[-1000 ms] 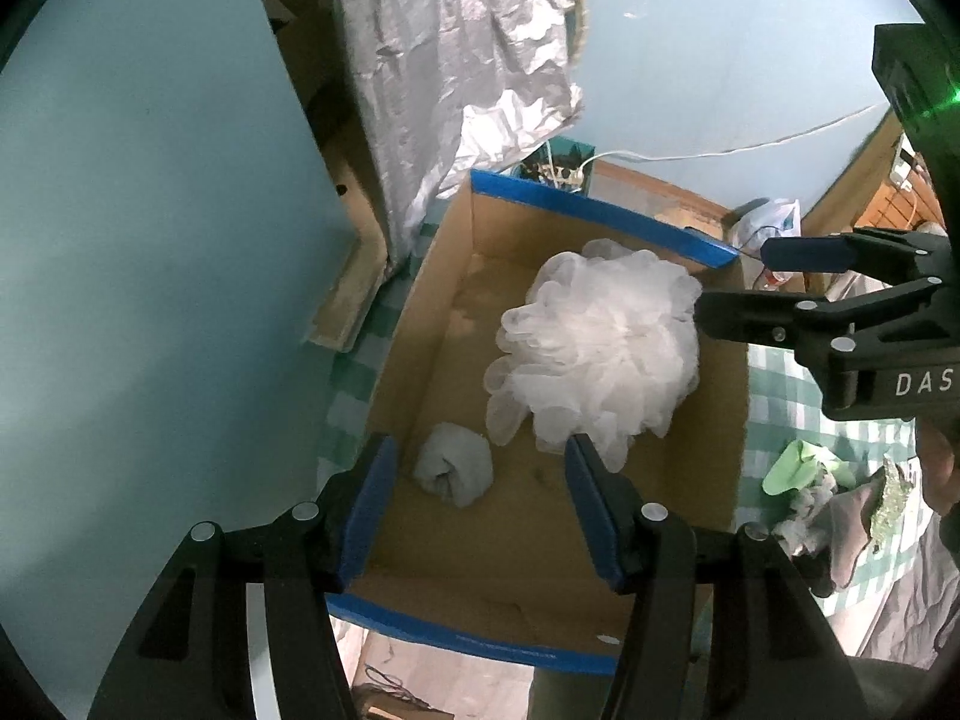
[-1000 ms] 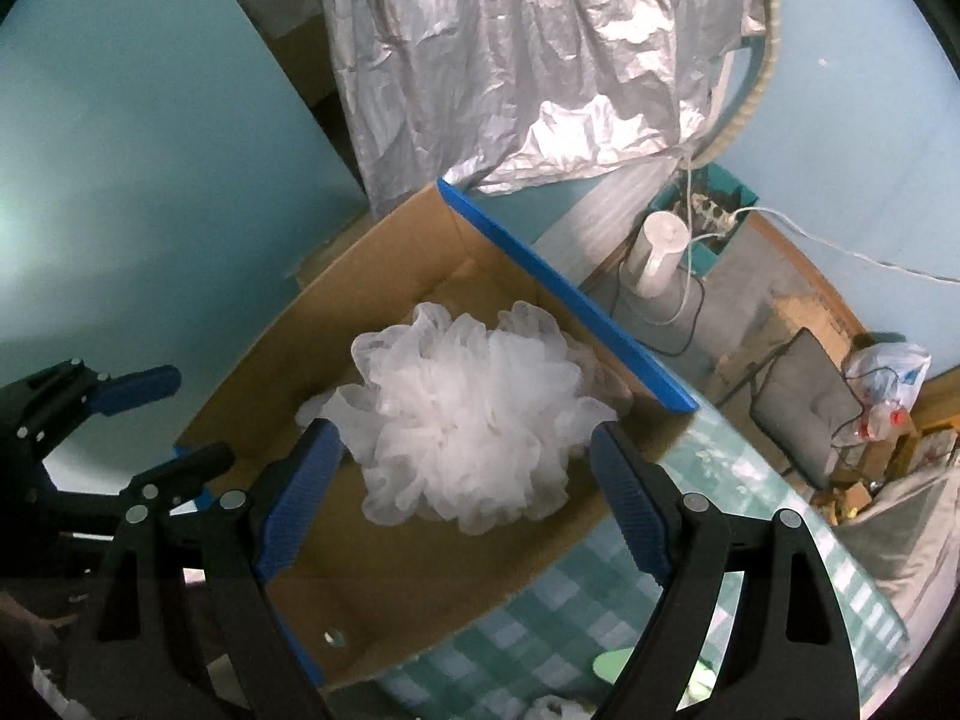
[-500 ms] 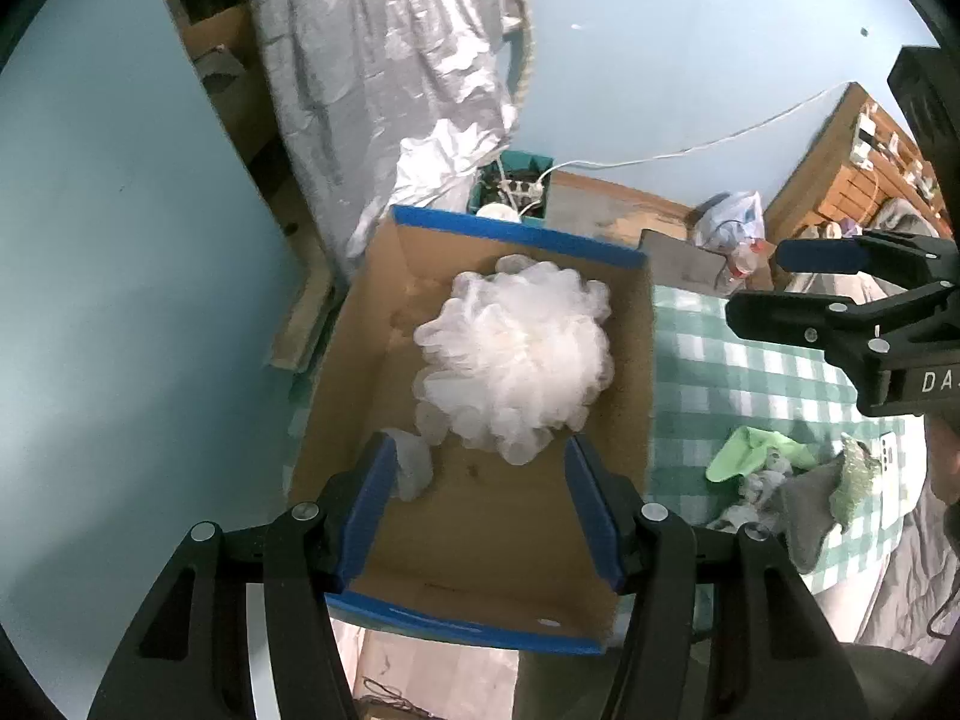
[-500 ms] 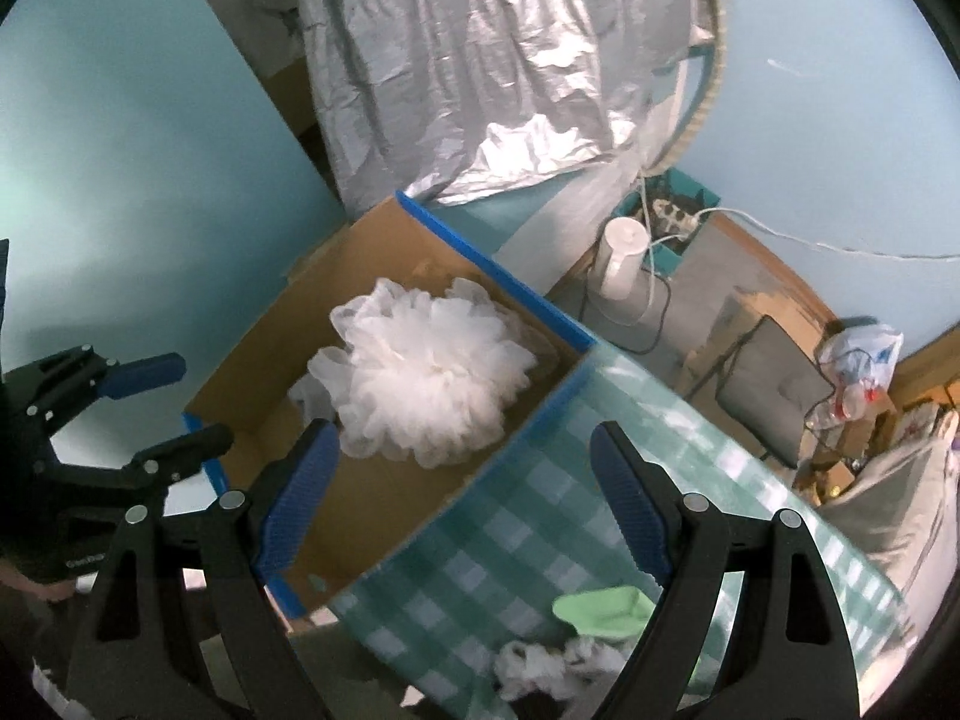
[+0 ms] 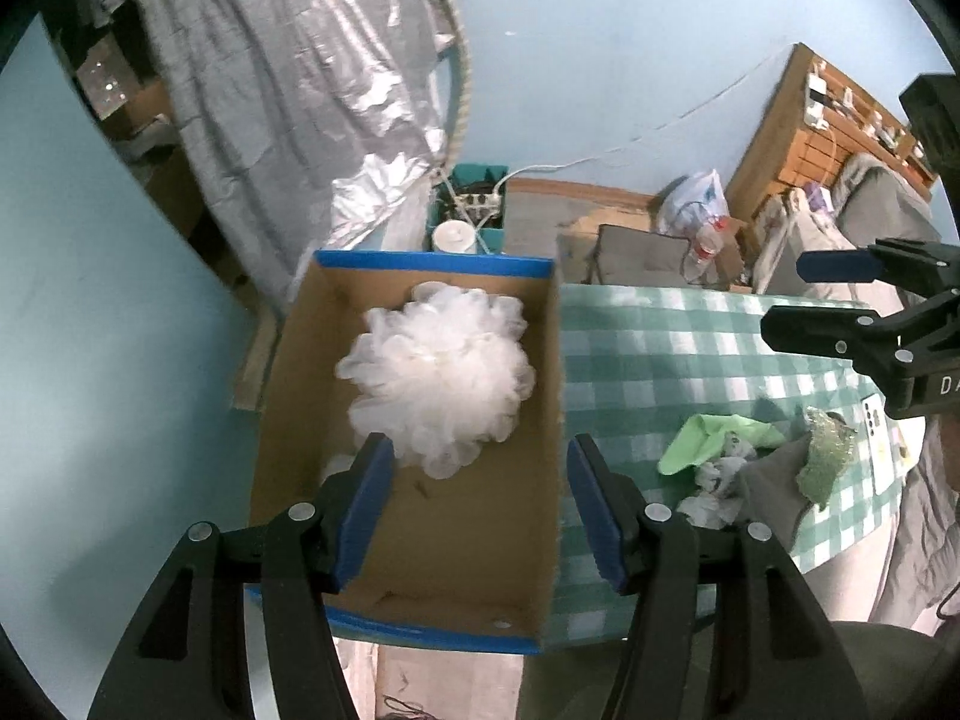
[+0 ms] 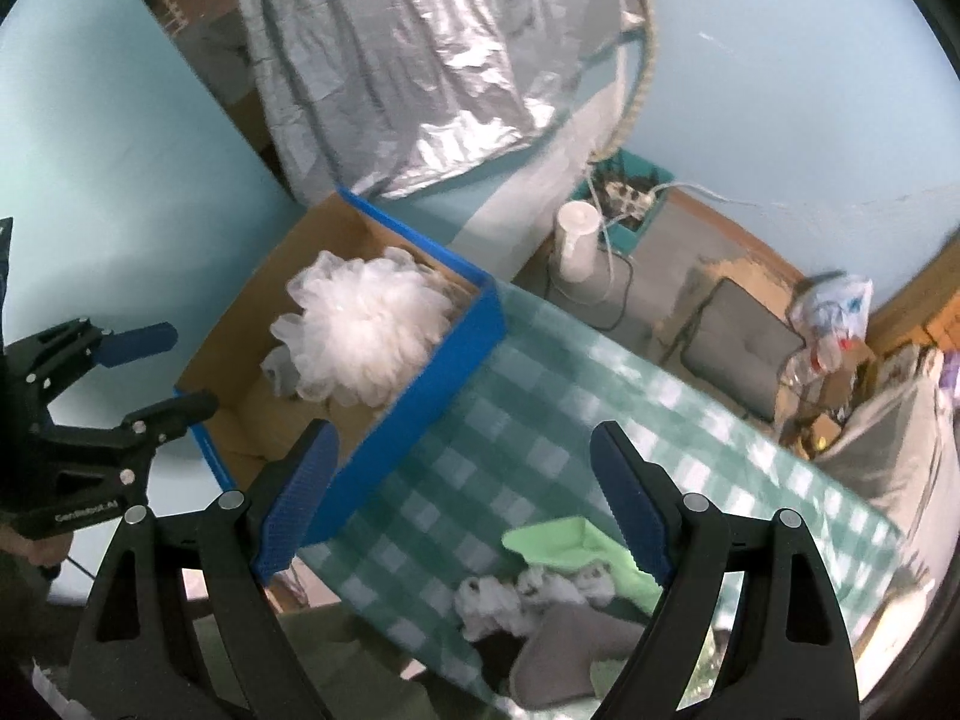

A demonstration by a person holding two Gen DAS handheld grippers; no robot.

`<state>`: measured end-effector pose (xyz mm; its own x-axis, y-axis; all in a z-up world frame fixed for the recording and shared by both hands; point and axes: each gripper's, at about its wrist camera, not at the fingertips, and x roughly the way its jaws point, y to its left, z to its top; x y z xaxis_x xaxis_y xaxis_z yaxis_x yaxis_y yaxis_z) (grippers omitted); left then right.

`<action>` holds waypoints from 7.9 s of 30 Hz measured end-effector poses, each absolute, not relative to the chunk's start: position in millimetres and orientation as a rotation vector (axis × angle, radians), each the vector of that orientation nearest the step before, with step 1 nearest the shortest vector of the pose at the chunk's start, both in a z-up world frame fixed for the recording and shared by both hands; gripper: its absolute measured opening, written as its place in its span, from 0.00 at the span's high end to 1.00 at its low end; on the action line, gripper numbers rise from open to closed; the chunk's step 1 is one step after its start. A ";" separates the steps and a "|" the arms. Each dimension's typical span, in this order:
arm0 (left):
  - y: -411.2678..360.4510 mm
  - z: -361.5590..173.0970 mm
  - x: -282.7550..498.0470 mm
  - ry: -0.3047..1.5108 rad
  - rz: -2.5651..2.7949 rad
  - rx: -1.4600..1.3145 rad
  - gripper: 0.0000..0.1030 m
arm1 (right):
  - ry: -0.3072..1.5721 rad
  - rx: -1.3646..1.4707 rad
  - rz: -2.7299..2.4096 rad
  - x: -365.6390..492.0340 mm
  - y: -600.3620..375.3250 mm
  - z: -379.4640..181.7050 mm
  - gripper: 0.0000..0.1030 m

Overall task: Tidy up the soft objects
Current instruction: 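Grasp the green mesh scrubber with the right gripper, then grasp the brown fuzzy slipper with the left gripper while the right gripper holds the scrubber, then carry the slipper and scrubber toward the box with both grippers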

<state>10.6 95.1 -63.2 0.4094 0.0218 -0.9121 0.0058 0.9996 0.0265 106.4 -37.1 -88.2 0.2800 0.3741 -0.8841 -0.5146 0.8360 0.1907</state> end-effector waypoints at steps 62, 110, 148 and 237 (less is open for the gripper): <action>-96.9 -177.0 20.1 1.362 -0.359 0.198 0.40 | 1.367 0.028 0.206 31.2 -228.1 -251.2 0.81; -258.4 -240.3 30.6 1.429 -0.667 0.476 0.17 | 1.247 0.309 0.095 -0.4 -381.1 -220.9 0.92; -181.1 -141.1 33.2 1.251 -0.503 0.141 0.79 | 1.159 0.256 0.203 15.5 -354.0 -177.2 0.92; 199.3 -139.6 8.6 1.145 0.094 -0.231 0.79 | 1.190 -0.141 0.906 82.2 88.2 -162.2 0.92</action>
<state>8.6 199.3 -139.6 0.4127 -0.0436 -0.9098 -0.1914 0.9724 -0.1334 82.2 88.2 -162.2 0.0772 0.5323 -0.8430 -0.6708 0.6533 0.3511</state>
